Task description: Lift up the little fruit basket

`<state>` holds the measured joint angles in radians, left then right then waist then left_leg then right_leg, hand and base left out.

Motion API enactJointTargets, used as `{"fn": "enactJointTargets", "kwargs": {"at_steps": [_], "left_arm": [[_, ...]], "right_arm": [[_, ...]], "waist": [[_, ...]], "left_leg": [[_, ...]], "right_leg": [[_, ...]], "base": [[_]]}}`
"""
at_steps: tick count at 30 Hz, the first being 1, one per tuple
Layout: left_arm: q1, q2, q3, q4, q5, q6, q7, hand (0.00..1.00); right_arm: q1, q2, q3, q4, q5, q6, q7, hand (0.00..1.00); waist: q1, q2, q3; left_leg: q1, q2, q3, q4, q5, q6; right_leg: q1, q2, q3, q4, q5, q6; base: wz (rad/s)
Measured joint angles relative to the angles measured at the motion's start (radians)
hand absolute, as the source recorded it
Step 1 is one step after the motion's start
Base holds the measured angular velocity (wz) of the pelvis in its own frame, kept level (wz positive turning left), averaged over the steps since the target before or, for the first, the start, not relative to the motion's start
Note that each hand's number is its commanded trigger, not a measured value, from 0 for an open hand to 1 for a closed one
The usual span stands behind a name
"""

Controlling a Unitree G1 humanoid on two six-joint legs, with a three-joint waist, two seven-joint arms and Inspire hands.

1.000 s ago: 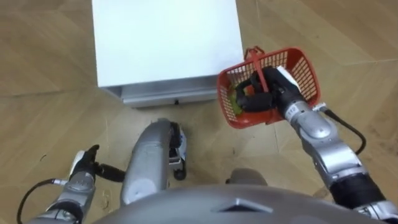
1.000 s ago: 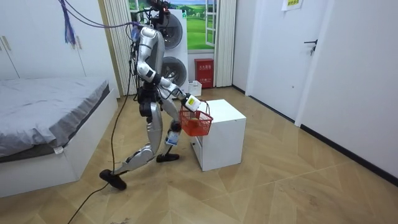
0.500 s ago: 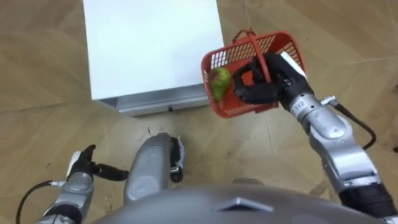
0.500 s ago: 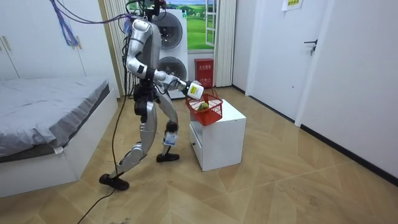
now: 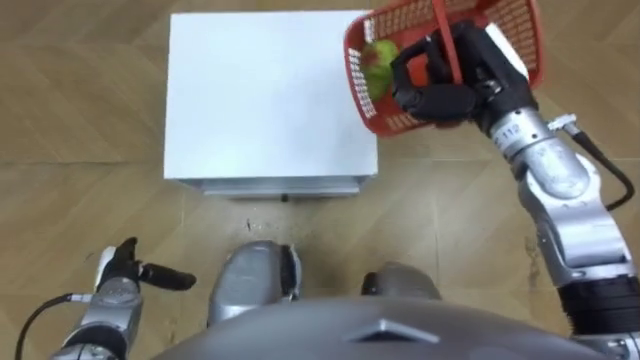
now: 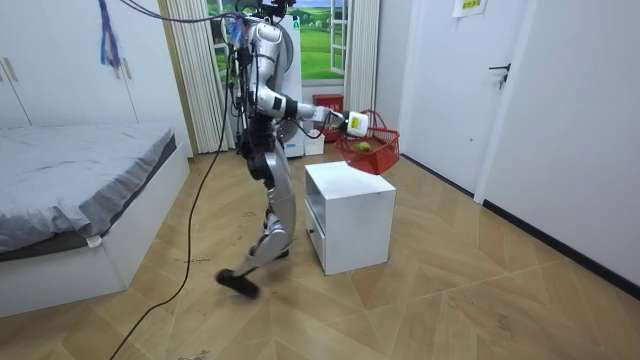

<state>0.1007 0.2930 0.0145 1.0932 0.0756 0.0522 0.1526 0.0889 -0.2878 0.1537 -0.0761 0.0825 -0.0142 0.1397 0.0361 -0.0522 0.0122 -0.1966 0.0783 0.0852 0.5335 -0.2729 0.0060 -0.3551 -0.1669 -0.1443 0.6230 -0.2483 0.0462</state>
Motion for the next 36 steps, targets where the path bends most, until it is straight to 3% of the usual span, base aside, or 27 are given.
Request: {"fn": "enactJointTargets", "kwargs": {"at_steps": [1,2,3,4,5,6,7,9,11,15,18,21,23,28,30,36], "left_arm": [[0.000,0.005,0.009,0.005,0.018,-0.013,0.014,0.00],[0.004,-0.006,0.012,0.008,0.020,-0.015,0.019,0.00],[0.005,-0.023,0.014,0.005,0.020,-0.023,0.020,0.00],[0.004,-0.034,0.013,0.002,0.020,-0.027,0.020,0.00],[0.004,-0.041,0.013,0.000,0.020,-0.025,0.020,0.00],[0.010,-0.045,0.013,0.003,0.015,-0.019,0.021,0.00],[0.017,-0.049,0.014,0.010,0.017,-0.011,0.027,0.00],[0.038,-0.052,0.021,0.019,0.023,-0.009,0.033,0.00],[0.061,-0.051,0.021,0.033,0.027,-0.007,0.035,0.00],[0.083,-0.052,0.021,0.025,0.047,-0.008,0.031,0.00],[0.088,-0.063,0.021,0.025,0.068,-0.008,0.029,0.00],[0.098,-0.076,0.021,0.028,0.069,-0.002,0.013,0.00],[0.094,-0.075,0.021,0.026,0.071,0.007,0.009,0.00],[0.081,-0.071,0.015,0.027,0.078,0.017,-0.017,0.00],[0.074,-0.071,0.011,0.027,0.086,0.026,-0.018,0.00],[0.049,-0.071,-0.010,0.045,0.094,0.035,-0.029,0.00]], "right_arm": [[0.001,0.010,0.008,-0.006,0.014,-0.001,-0.014,1.00],[0.001,0.006,0.013,-0.004,0.034,0.005,-0.021,1.00],[-0.007,0.006,0.018,-0.007,0.072,0.008,-0.031,1.00],[-0.034,0.006,0.023,-0.009,0.101,0.008,-0.028,1.00],[-0.049,0.006,0.023,-0.009,0.109,0.008,-0.026,1.00],[-0.066,0.008,0.023,-0.007,0.110,0.009,-0.019,1.00],[-0.067,0.009,0.024,-0.015,0.112,0.010,-0.008,1.00],[-0.067,0.009,0.024,-0.016,0.111,0.010,0.004,1.00],[-0.068,0.009,0.033,-0.016,0.111,0.011,0.006,1.00],[-0.068,0.008,0.072,0.020,0.108,0.013,0.035,1.00],[-0.069,0.006,0.088,0.033,0.110,0.030,0.064,1.00],[-0.067,0.009,0.112,0.042,0.112,0.039,0.095,1.00],[-0.068,0.010,0.126,0.055,0.109,0.040,0.112,1.00],[-0.100,0.019,0.161,0.132,0.103,0.070,0.148,1.00],[-0.112,0.033,0.168,0.170,0.103,0.076,0.140,1.00],[-0.163,0.064,0.221,0.320,0.110,0.077,0.130,1.00]], "waist": [[-0.004,-0.017,-0.0025],[0.005,-0.005,-0.0125],[0.027,-0.014,-0.0163],[0.027,-0.025,-0.0120],[0.029,-0.025,-0.0108],[0.048,-0.035,-0.0109],[0.054,-0.036,-0.0117],[0.068,-0.036,-0.0072],[0.088,-0.035,-0.0050],[0.112,-0.039,-0.0034],[0.138,-0.040,-0.0021],[0.138,-0.031,0.0046],[0.137,-0.040,0.0065],[0.151,-0.067,0.0079],[0.161,-0.073,0.0037],[0.192,-0.074,0.0040]], "left_leg": [[0.012,0.022,0.027,0.061,-0.045,-0.052],[0.018,0.049,0.030,0.071,-0.061,-0.046],[0.038,0.051,0.027,0.020,-0.061,-0.051],[0.029,0.036,0.027,-0.070,-0.048,-0.057],[0.017,0.027,0.028,-0.110,-0.035,-0.056],[0.006,0.016,0.026,-0.137,0.018,-0.039],[0.022,0.015,0.040,-0.167,0.034,-0.033],[0.048,0.011,0.059,-0.207,0.045,-0.022],[0.067,0.002,0.068,-0.234,0.049,-0.014],[0.095,-0.008,0.079,-0.265,0.054,-0.009],[0.105,-0.013,0.072,-0.275,0.064,-0.024],[0.106,-0.014,0.061,-0.289,0.076,-0.029],[0.102,-0.015,0.049,-0.299,0.083,-0.030],[0.072,-0.015,0.016,-0.283,0.082,-0.031],[0.052,-0.015,0.006,-0.276,0.082,-0.032],[0.019,-0.016,-0.007,-0.264,0.082,-0.032]], "right_leg": [[0.023,-0.003,-0.012,-0.058,0.048,-0.018],[0.042,0.019,-0.023,-0.068,0.046,-0.021],[0.071,0.041,-0.010,-0.104,0.051,-0.027],[0.099,0.052,0.012,-0.163,0.060,-0.028],[0.109,0.056,0.013,-0.189,0.069,-0.026],[0.120,0.062,0.022,-0.232,0.087,-0.021],[0.137,0.069,0.017,-0.284,0.116,-0.010],[0.180,0.082,-0.001,-0.373,0.155,-0.001],[0.211,0.076,-0.032,-0.416,0.168,0.005],[0.216,0.043,-0.103,-0.346,0.120,0.010],[0.219,0.050,-0.110,-0.356,0.116,0.003],[0.225,0.052,-0.123,-0.365,0.119,-0.002],[0.227,0.051,-0.136,-0.365,0.117,-0.004],[0.225,0.049,-0.174,-0.368,0.117,-0.006],[0.216,0.049,-0.184,-0.367,0.118,-0.007],[0.195,0.047,-0.196,-0.367,0.119,-0.009]], "base": [[0.27],[0.06],[-0.04],[0.00],[-0.03],[-0.10],[-0.09],[-0.08],[-0.10],[0.22],[0.07],[0.11],[0.18],[0.20],[0.16],[0.07]]}}
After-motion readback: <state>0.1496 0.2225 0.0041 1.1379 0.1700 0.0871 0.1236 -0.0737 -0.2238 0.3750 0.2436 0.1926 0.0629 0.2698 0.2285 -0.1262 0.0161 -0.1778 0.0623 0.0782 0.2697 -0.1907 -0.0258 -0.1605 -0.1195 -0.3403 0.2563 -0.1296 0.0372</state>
